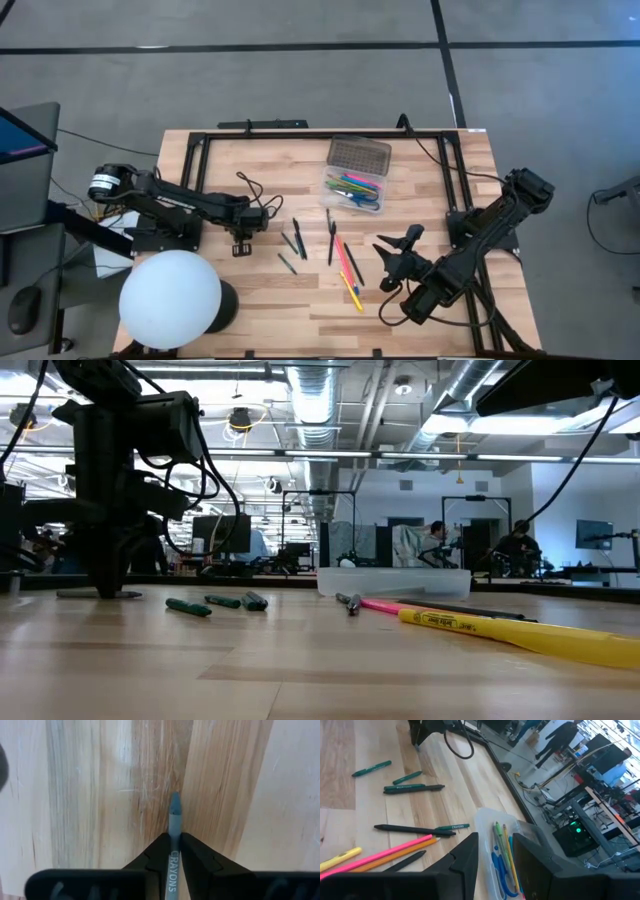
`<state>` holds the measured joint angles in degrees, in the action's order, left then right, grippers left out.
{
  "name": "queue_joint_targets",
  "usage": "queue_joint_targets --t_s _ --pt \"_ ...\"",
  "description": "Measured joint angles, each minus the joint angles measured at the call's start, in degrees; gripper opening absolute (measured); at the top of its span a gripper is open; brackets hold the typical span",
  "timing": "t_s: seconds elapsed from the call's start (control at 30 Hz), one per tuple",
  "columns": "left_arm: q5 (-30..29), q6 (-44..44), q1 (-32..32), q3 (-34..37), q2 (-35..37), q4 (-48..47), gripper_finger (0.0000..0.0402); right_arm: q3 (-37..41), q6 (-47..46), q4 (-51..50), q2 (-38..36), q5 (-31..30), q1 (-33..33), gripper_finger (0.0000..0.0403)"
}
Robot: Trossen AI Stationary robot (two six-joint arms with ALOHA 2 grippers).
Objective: Pick & place school supplies into a supply box
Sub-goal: Put the gray crayon into the black supply box
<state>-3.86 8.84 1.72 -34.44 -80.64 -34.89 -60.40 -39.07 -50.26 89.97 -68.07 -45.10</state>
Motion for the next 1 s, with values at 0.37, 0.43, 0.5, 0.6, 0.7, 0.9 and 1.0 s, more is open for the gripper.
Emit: queue_joint_targets --t_s 0.37,0.43,0.5,0.6,0.7,0.9,1.0 --pt "0.0 1.5 0.0 -0.1 0.0 -0.3 0.0039 0.0 0.0 0.0 0.0 0.0 0.0 0.0112" --pt "0.0 1.5 0.0 -0.1 0.0 -0.3 0.0046 0.0 0.0 0.0 0.0 0.0 0.0 0.0112" --pt "0.0 1.6 0.0 -0.1 0.0 -0.3 0.0050 0.0 0.0 0.0 0.0 0.0 0.0 0.0112" --pt "0.0 1.6 0.0 -0.1 0.0 -0.3 0.0047 0.0 0.0 0.0 0.0 0.0 0.0 0.0112" --pt "0.0 1.6 0.0 -0.1 0.0 -0.3 0.0035 0.0 0.0 0.0 0.0 0.0 0.0 0.0112" --pt "0.0 1.5 0.0 -0.1 0.0 -0.4 0.0019 0.0 0.0 0.0 0.0 0.0 0.0 0.0112" --pt "0.0 1.5 0.0 -0.1 0.0 -0.4 0.0024 0.0 0.0 0.0 0.0 0.0 0.0 0.0112"
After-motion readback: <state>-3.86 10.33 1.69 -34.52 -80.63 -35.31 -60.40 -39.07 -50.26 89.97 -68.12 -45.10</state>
